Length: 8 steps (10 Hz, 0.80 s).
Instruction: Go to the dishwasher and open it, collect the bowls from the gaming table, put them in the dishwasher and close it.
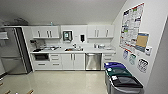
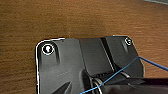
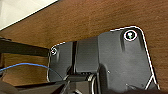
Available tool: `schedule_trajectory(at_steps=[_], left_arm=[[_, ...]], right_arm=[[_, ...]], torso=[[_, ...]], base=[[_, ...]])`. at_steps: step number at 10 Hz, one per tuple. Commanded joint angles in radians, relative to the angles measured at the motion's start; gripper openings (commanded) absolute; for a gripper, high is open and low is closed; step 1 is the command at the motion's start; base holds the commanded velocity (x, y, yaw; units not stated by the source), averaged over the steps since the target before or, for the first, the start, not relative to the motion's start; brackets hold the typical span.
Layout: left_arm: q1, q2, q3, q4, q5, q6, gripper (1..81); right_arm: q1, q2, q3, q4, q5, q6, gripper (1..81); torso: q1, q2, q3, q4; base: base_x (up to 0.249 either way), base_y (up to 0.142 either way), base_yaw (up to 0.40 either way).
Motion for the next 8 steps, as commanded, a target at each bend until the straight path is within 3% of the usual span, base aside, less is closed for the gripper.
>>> schedule_trajectory(at_steps=[1,8], left_arm=[[-0.059,-0.014,0.006,0.014,0.043,-0.003,81.1],[-0.059,-0.013,0.006,0.014,0.043,-0.003,81.1]], right_arm=[[0.058,-0.021,0.012,-0.012,-0.047,-0.007,81.1],[0.063,-0.023,0.012,-0.014,-0.050,-0.007,81.1]], torso=[[0.000,0.000,0.000,0.000],[0.000,0.000,0.000,0.000]], base=[[0.225,0.000,0.000],[0.225,0.000,0.000]])
